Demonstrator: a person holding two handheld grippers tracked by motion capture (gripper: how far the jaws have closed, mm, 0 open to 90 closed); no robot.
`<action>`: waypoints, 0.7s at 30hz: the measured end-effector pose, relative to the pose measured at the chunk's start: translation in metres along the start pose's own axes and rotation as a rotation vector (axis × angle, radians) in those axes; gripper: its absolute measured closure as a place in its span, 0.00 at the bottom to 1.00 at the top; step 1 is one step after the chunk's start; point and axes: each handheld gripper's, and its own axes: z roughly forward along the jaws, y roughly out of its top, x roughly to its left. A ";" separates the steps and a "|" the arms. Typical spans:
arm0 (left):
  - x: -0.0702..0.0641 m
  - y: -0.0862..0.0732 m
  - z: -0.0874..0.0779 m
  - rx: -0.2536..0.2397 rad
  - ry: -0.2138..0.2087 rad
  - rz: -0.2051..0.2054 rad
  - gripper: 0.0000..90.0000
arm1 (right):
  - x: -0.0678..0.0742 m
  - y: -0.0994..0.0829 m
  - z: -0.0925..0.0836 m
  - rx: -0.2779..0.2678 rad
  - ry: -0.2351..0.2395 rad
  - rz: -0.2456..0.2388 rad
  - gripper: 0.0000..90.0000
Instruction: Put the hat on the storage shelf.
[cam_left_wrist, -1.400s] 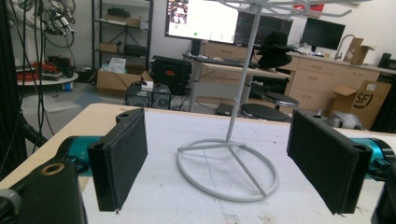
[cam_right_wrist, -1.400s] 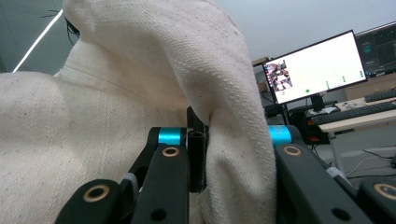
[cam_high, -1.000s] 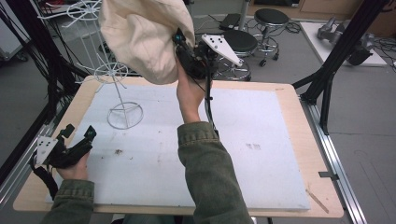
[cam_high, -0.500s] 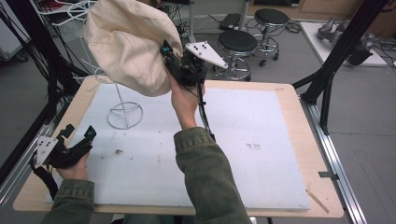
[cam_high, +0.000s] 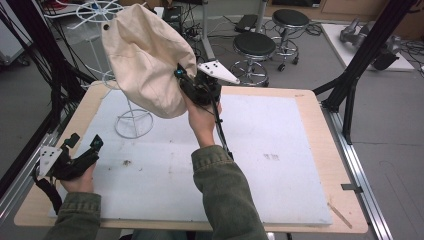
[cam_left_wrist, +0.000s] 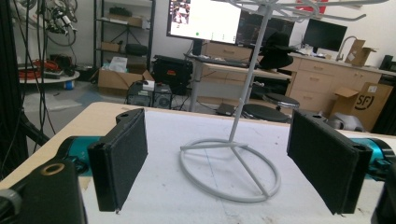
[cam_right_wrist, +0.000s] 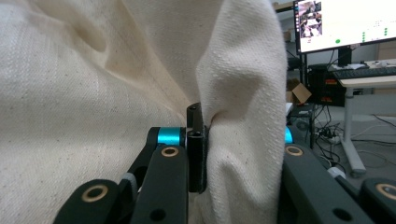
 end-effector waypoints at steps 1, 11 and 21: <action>0.000 0.000 0.000 0.000 0.000 0.000 0.23 | 0.000 -0.002 0.001 0.008 0.005 0.000 0.85; 0.000 0.000 0.000 -0.003 0.001 -0.007 0.23 | 0.005 -0.010 0.009 0.095 0.015 -0.059 0.84; 0.000 0.000 0.000 -0.003 0.000 -0.007 0.23 | 0.005 -0.012 0.011 0.120 0.027 -0.057 0.83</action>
